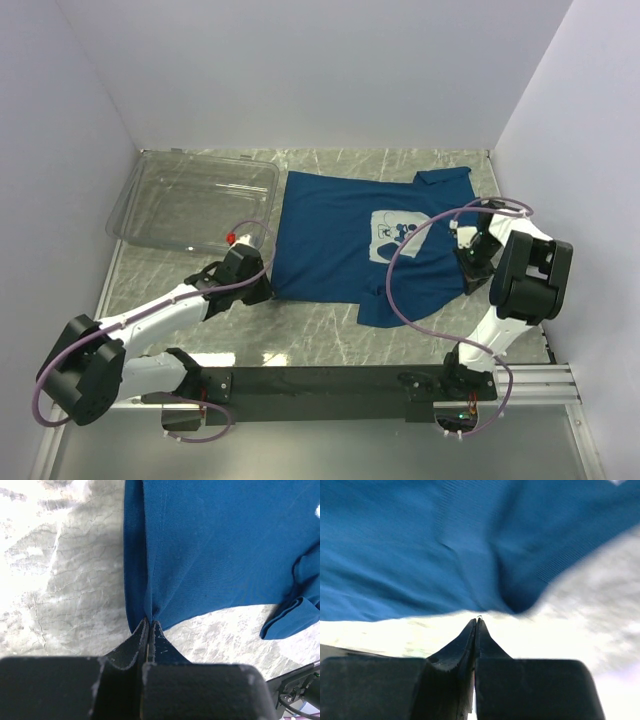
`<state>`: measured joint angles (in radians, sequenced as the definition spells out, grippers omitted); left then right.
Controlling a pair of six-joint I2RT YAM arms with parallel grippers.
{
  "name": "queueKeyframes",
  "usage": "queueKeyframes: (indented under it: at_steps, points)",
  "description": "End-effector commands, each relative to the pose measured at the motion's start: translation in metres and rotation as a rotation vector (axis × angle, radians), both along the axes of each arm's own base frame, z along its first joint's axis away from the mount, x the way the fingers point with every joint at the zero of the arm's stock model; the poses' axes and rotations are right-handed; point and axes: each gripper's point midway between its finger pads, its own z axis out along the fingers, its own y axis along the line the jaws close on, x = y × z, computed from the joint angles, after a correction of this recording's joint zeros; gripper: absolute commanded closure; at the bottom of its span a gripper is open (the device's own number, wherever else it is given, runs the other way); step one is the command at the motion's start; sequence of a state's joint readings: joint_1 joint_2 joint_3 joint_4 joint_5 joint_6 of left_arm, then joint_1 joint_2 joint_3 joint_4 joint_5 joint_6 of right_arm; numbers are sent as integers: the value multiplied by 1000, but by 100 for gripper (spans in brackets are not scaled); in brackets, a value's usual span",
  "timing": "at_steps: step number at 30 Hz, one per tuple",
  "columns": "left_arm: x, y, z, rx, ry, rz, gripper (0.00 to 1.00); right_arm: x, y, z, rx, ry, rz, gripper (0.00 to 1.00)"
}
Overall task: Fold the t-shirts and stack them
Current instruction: Flatten the tshirt out
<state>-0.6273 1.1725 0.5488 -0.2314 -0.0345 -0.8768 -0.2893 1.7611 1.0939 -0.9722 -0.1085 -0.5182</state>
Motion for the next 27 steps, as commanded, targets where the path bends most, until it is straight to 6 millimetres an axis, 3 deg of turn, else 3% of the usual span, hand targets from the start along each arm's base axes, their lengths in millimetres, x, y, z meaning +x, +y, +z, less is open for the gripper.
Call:
queueKeyframes:
  at_steps: [1,6,8,12,15,17,20,27]
  points:
    - [2,3,8,-3,-36,1,100,4,-40,26,-156,-60,25,100]
    - [2,3,10,2,-39,-8,100,-1,-90,38,-266,-56,1,100]
    - [3,3,10,7,-40,-14,100,3,-79,43,-170,-62,26,98]
    - [7,-1,14,2,-47,-24,100,-11,-19,39,59,-31,149,60]
    - [8,-2,15,-3,-48,-23,100,-13,19,33,86,-65,249,46]
    - [7,-2,15,-6,-48,-17,100,-7,38,30,85,-94,264,43]
    - [5,-1,14,-15,-46,-9,100,-8,52,19,68,-73,251,41]
    - [4,-1,12,-23,-42,-6,100,-5,57,-2,-28,-40,230,44]
